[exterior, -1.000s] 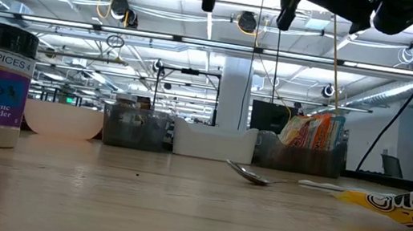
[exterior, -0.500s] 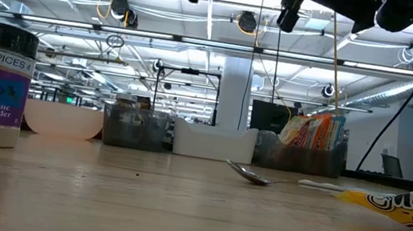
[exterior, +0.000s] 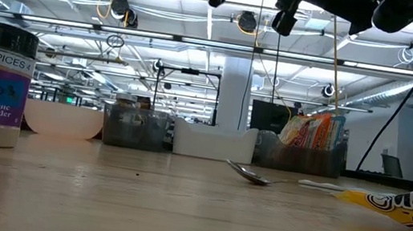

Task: Pick & Place Food Item
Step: Put the brown seasoning bottle into the left black bin

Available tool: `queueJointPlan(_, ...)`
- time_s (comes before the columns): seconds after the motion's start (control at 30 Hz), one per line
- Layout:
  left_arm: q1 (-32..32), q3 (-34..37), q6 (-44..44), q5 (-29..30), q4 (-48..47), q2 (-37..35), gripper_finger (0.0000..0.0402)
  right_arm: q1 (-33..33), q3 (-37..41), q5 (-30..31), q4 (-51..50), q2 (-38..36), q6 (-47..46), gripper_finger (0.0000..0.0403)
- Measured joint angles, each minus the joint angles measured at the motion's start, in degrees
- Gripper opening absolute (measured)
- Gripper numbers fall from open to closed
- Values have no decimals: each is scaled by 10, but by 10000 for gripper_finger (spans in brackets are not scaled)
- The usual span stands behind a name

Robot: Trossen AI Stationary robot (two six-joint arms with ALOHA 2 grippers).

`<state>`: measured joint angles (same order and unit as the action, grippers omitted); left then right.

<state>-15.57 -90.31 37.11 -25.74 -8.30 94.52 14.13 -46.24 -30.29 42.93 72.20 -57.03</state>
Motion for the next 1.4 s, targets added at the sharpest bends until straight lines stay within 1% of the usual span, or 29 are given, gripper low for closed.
queueJointPlan(0.1,0,-28,0,-24,-30,23,93,0,0,0,-7,0,1,186)
queueJointPlan(0.27,0,-50,-6,-56,-45,40,93,0,0,-1,-32,0,9,186)
queueJointPlan(0.4,0,-52,-20,-62,-83,34,93,0,0,-16,-33,0,9,186)
queueJointPlan(0.6,11,-51,-37,-73,-130,31,93,0,0,-19,-36,0,9,186)
queueJointPlan(0.77,20,-51,-43,-73,-135,31,93,4,0,-26,-38,0,9,186)
queueJointPlan(1.0,20,-51,-44,-110,-146,31,92,4,0,-23,-38,0,8,186)
queueJointPlan(1.23,20,-51,-44,-126,-159,31,92,4,0,-21,-38,0,7,186)
queueJointPlan(1.33,20,-51,-48,-124,-161,31,92,4,0,-20,-38,0,7,186)
queueJointPlan(1.4,20,-51,-56,-112,-153,31,92,4,0,-17,-38,0,7,186)
